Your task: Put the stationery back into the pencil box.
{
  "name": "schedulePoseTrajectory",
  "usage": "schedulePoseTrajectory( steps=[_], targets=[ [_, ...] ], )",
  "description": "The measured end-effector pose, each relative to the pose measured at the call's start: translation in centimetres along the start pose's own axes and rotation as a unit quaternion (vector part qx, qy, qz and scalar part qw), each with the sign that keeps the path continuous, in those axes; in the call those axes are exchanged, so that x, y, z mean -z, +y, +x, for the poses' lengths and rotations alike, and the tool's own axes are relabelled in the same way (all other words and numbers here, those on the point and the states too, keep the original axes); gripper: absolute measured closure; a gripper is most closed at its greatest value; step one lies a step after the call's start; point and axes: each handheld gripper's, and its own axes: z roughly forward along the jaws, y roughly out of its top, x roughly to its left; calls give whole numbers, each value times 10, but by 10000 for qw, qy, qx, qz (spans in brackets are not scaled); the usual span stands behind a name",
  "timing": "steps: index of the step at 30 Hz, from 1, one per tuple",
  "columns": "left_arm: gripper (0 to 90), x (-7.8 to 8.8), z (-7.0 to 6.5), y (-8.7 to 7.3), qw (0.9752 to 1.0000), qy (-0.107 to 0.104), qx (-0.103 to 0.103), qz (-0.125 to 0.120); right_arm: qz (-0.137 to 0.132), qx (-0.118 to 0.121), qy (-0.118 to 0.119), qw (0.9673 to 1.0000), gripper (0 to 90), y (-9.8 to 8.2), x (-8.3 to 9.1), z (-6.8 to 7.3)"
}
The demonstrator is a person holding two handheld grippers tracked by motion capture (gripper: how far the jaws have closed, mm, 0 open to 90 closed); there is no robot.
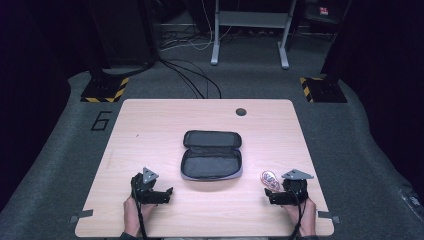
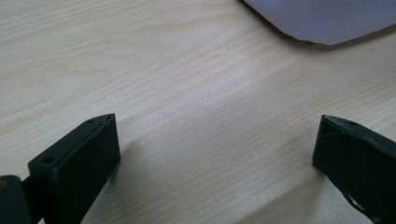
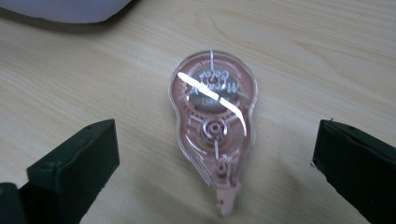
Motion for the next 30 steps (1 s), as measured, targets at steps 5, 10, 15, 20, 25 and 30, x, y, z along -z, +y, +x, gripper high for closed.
schedulePoseTrajectory(
  steps=[5, 10, 15, 20, 25, 30],
  targets=[
    [5, -1, 0, 0, 10000, 28, 10, -48, -11, 95, 24, 10000, 0, 9, -7, 5],
    [5, -1, -1, 0, 10000, 34, 13, -46, 45, 183, -30, 9998, 186, 13, -11, 6],
    [5, -1, -1, 0, 10000, 39, 18, -46, 83, 199, -73, 9997, 292, 14, -16, 7],
    [5, -1, -1, 0, 10000, 40, 23, -50, 124, 70, -48, 9999, 404, 13, -16, 7],
    [6, -1, -1, 0, 10000, 40, 19, -47, 19, 91, -47, 9999, 493, 9, -13, 5],
    [6, -1, -1, 0, 10000, 39, 21, -48, -27, 109, -35, 9999, 495, 7, -12, 5]
  ],
)
